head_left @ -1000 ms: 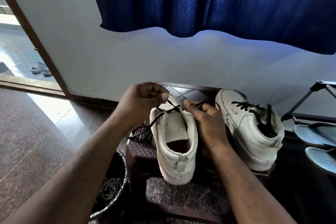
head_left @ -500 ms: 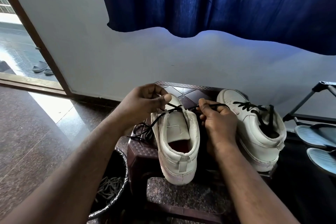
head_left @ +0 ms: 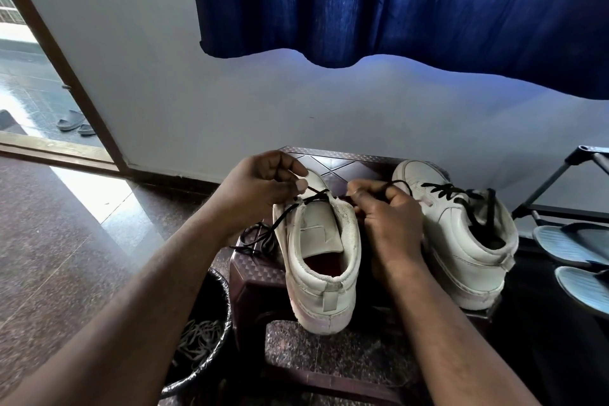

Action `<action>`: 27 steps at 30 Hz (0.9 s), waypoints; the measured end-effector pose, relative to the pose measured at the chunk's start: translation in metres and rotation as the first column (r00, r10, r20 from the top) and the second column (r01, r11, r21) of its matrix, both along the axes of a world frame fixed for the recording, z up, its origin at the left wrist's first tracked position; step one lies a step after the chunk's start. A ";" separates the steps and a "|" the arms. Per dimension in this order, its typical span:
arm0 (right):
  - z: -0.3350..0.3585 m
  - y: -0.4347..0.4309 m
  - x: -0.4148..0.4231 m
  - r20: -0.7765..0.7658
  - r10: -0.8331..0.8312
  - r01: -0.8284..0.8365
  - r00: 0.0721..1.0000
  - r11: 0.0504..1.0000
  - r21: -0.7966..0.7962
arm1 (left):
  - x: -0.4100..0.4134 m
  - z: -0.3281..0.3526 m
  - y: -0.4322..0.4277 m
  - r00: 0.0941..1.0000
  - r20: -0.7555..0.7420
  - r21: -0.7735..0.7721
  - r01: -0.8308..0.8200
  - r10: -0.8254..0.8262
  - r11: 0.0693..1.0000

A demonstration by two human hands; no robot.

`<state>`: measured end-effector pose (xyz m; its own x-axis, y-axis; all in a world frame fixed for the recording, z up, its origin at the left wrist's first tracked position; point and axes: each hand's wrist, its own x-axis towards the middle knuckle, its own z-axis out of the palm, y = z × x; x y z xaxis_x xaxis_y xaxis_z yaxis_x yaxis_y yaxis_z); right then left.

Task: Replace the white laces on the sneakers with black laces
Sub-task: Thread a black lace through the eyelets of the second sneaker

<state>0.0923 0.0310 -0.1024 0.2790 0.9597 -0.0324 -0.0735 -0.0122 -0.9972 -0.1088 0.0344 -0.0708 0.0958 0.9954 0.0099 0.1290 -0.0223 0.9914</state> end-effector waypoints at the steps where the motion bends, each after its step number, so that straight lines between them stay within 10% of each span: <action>1: -0.001 0.003 0.003 -0.029 -0.051 0.051 0.998 0.999 0.005 | 0.000 -0.001 0.000 1.000 -0.019 0.005 -0.002 0.002 1.000; 10: -0.001 -0.003 -0.005 -0.005 0.223 -0.223 0.975 0.974 -0.042 | -0.001 0.000 -0.001 0.994 -0.101 0.006 -0.036 0.036 0.999; 15: -0.003 0.005 0.006 0.055 0.046 -0.046 0.997 0.999 0.000 | -0.002 0.001 -0.004 0.985 -0.164 0.006 -0.063 0.063 0.998; 27: 0.000 -0.003 -0.006 -0.117 0.216 -0.224 0.969 0.973 -0.056 | -0.017 0.002 -0.013 0.957 -0.271 -0.241 0.036 -0.103 0.970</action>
